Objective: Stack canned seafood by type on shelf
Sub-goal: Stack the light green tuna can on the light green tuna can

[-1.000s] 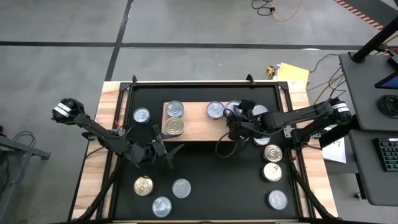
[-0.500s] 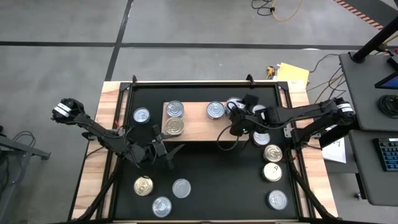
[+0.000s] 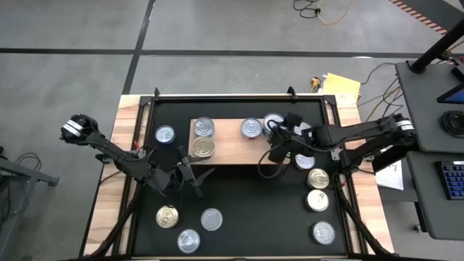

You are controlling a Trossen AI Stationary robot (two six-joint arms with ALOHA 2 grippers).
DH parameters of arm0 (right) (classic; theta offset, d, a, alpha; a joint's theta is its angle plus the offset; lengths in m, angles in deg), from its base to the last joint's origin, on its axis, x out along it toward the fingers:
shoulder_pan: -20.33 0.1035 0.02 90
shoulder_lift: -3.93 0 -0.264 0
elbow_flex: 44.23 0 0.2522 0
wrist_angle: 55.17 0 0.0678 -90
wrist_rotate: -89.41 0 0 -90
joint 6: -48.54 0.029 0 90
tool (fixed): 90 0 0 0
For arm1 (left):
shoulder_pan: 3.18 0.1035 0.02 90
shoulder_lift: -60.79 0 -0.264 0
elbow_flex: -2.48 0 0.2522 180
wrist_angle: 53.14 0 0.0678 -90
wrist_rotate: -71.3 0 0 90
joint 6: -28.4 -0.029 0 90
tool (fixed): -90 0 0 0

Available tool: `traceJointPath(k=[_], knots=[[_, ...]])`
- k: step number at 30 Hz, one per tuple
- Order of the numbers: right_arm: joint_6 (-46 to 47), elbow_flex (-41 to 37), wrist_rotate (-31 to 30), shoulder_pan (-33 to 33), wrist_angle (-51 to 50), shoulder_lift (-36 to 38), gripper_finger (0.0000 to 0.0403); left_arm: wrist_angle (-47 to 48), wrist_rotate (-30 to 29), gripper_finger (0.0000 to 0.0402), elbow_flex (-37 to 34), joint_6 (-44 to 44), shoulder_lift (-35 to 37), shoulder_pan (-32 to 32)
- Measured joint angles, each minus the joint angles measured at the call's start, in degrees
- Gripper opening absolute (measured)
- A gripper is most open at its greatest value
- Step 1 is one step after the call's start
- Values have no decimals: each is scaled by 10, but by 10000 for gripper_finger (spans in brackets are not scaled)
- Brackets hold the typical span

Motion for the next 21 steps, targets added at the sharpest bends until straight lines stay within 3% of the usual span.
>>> traceJointPath(k=[5, 10, 17, 21], knots=[[76, 21, 26, 0, 2, 19, 308, 2, 0, 190, 0, 14, 0, 0], [126, 49, 27, -11, -1, 37, 255, 2, 0, 190, 0, 31, 0, 0], [174, 89, 31, -46, -59, 39, 117, 2, 0, 190, 0, 56, 0, 0], [176, 91, 86, -74, -66, 29, 25, 2, 0, 190, 0, 61, 0, 0]])
